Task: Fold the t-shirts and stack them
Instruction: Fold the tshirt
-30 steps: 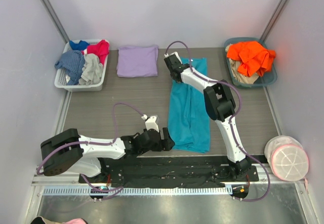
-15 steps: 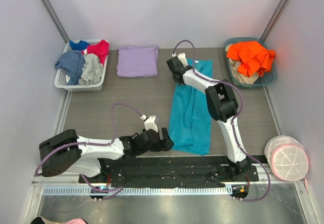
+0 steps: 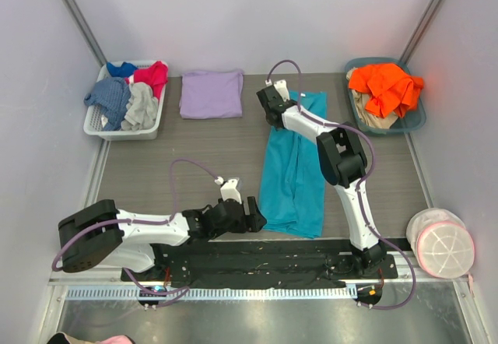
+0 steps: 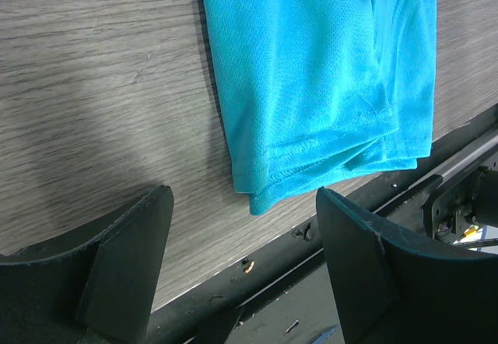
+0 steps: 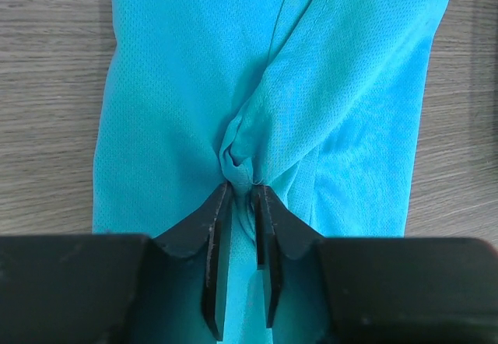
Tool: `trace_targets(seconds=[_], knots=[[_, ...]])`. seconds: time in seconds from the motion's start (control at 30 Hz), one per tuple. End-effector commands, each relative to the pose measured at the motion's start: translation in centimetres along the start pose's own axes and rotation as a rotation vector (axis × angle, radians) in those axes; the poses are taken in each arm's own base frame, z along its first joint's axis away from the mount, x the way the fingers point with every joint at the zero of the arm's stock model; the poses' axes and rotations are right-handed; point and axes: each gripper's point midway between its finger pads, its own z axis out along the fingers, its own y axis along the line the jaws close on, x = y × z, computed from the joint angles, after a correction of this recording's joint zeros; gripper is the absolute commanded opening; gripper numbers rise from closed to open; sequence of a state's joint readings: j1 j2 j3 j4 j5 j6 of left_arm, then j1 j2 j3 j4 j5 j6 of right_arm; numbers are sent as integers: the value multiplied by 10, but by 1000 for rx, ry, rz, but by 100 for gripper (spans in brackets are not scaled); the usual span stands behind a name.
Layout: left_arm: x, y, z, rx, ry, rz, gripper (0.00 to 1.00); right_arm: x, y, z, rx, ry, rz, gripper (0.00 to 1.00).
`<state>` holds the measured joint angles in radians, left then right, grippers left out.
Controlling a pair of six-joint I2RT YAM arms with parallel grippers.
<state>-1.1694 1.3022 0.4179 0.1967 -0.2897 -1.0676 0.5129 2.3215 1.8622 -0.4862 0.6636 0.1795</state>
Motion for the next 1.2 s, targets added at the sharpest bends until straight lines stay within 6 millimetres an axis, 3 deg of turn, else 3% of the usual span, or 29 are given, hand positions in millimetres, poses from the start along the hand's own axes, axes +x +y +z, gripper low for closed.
trace_targets(seconds=[0.0, 0.13, 0.3, 0.4, 0.77, 1.17], knots=[[13, 32, -3, -102, 35, 29, 80, -40, -15, -18, -2, -86, 81, 27], [13, 33, -3, -106, 33, 29, 80, -41, -15, -18, -4, -86, 80, 24], [13, 33, -3, -106, 33, 29, 80, -42, -19, -18, 5, -88, 85, 6], [14, 33, -3, -107, 36, 31, 80, -45, -26, -21, 20, -95, 95, 3], [13, 28, -2, -94, 40, 29, 80, -45, -62, -40, 109, -115, 216, 3], [14, 31, -5, -98, 41, 29, 80, -2, -82, -47, 190, -36, 359, 4]])
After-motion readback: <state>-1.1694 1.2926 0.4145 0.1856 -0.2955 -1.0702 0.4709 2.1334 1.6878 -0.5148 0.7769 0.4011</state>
